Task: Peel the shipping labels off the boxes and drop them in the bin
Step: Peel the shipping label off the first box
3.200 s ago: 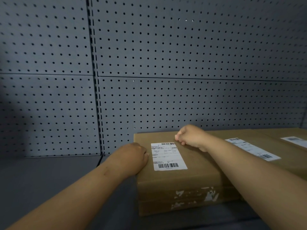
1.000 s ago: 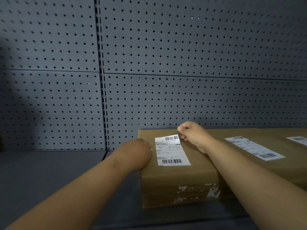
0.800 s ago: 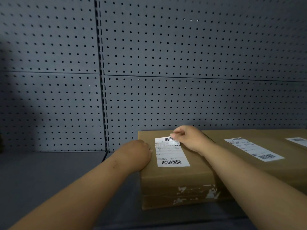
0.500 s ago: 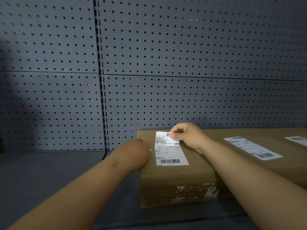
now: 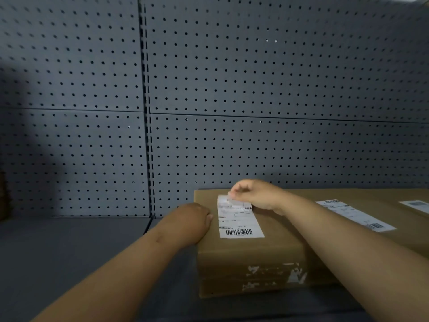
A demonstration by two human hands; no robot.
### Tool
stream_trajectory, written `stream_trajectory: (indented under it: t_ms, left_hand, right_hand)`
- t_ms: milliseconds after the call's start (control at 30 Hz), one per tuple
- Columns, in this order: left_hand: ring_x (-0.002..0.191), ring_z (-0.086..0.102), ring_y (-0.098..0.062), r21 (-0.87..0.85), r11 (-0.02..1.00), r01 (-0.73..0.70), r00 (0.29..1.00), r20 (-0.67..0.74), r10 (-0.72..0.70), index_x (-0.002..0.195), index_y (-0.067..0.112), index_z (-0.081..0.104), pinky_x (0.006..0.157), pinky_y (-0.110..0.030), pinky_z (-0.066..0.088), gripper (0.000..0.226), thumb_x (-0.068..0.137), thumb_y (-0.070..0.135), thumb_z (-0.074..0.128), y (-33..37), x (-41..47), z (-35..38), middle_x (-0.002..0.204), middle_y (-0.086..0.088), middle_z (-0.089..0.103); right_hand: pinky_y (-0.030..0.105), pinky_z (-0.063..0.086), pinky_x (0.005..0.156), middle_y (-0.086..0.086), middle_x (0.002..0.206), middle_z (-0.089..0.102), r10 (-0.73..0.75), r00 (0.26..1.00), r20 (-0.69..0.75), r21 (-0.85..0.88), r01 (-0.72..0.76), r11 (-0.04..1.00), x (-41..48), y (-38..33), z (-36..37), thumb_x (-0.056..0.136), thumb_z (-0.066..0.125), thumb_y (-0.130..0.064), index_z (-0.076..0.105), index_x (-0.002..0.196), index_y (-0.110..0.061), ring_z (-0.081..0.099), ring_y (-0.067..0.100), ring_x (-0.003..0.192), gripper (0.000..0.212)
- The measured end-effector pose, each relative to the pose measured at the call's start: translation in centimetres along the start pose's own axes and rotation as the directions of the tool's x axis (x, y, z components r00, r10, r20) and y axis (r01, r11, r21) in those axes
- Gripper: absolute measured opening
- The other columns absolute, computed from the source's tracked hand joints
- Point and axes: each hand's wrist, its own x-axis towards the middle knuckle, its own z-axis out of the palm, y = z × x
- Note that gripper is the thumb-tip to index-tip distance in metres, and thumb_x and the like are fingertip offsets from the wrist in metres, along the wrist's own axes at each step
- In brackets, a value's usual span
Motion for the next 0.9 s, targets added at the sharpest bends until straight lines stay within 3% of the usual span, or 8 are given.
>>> stream_trajectory:
  t_ms: [100,200,300,400,567,733,833,900]
  left_hand:
    - [0.102,0.057,-0.023,-0.006,1.0,0.005,1.0,0.008,-0.005,0.106,0.007,0.057,0.083,-0.029,0.041,0.039,0.103,0.029,0.025,0.1,-0.1,-0.1,0.115,-0.011,0.06]
    - [0.106,0.056,-0.023,0.003,1.0,0.015,1.0,0.019,-0.015,0.109,0.006,0.056,0.083,-0.029,0.04,0.039,0.103,0.029,0.024,0.2,-0.1,-0.2,0.117,-0.011,0.059]
    - [0.107,0.056,-0.023,0.011,1.0,0.014,1.0,0.022,-0.014,0.111,0.006,0.056,0.086,-0.029,0.041,0.04,0.103,0.028,0.024,0.1,-0.1,-0.2,0.118,-0.012,0.059]
    - [0.107,0.056,-0.023,-0.002,1.0,0.004,1.0,0.015,-0.004,0.111,0.007,0.057,0.089,-0.031,0.042,0.04,0.103,0.028,0.024,0.0,0.1,0.0,0.119,-0.011,0.059]
    - [0.106,0.056,-0.023,-0.014,1.0,0.0,1.0,0.009,0.0,0.111,0.007,0.057,0.089,-0.031,0.042,0.04,0.102,0.03,0.025,-0.1,0.2,0.1,0.118,-0.011,0.059]
    - [0.104,0.057,-0.022,-0.001,1.0,-0.006,1.0,0.002,0.006,0.109,0.008,0.058,0.088,-0.031,0.043,0.04,0.102,0.03,0.025,-0.1,0.2,0.1,0.116,-0.01,0.06]
    - [0.104,0.057,-0.022,0.028,1.0,-0.014,1.0,-0.007,0.014,0.11,0.007,0.057,0.088,-0.031,0.043,0.041,0.103,0.03,0.024,-0.1,0.2,0.2,0.117,-0.01,0.06]
    - [0.104,0.057,-0.022,0.036,0.999,-0.018,1.0,-0.004,0.018,0.111,0.007,0.057,0.087,-0.03,0.043,0.041,0.103,0.03,0.024,-0.2,0.2,0.2,0.117,-0.01,0.06]
  right_hand:
    - [0.027,0.042,0.079,-0.006,0.098,0.058,-0.04,0.999,0.025,-0.23,0.045,0.972,0.4,-1.5,0.3,0.084,0.064,-0.048,0.058,0.084,-0.023,0.054,0.012,0.092,0.026]
    - [0.024,0.037,0.061,-0.007,0.081,0.056,-0.063,0.998,0.016,-0.265,0.065,0.962,0.9,-2.4,0.5,0.08,0.072,-0.04,0.052,0.073,-0.023,0.052,0.011,0.076,0.027]
    - [0.023,0.032,0.055,-0.011,0.073,0.047,-0.123,0.992,0.006,-0.325,0.118,0.938,1.1,-2.5,0.7,0.083,0.07,-0.035,0.049,0.09,-0.023,0.044,0.005,0.064,0.025]
    - [0.025,0.034,0.057,-0.008,0.068,0.046,-0.211,0.976,0.048,-0.31,0.215,0.926,0.9,-2.5,0.8,0.087,0.065,-0.035,0.048,0.117,-0.027,0.043,0.008,0.06,0.035]
    - [0.031,0.044,0.085,-0.016,0.083,0.044,-0.285,0.958,0.024,-0.415,0.269,0.869,1.3,-2.4,0.9,0.087,0.065,-0.036,0.068,0.087,-0.021,0.051,0.01,0.088,0.015]
    - [0.029,0.041,0.073,-0.009,0.09,0.046,-0.375,0.927,-0.007,-0.664,0.276,0.695,0.5,-3.6,1.0,0.091,0.055,-0.033,0.062,0.085,-0.024,0.05,0.014,0.091,0.013]
    - [0.033,0.044,0.082,-0.006,0.088,0.048,-0.462,0.886,0.044,-0.777,0.321,0.541,0.3,-4.4,2.4,0.092,0.048,-0.024,0.057,0.083,-0.023,0.051,0.019,0.096,0.013]
    - [0.036,0.045,0.09,-0.003,0.095,0.054,-0.389,0.918,0.076,-0.757,0.307,0.577,0.7,-4.2,1.6,0.091,0.051,-0.019,0.064,0.089,-0.017,0.052,0.021,0.101,0.013]
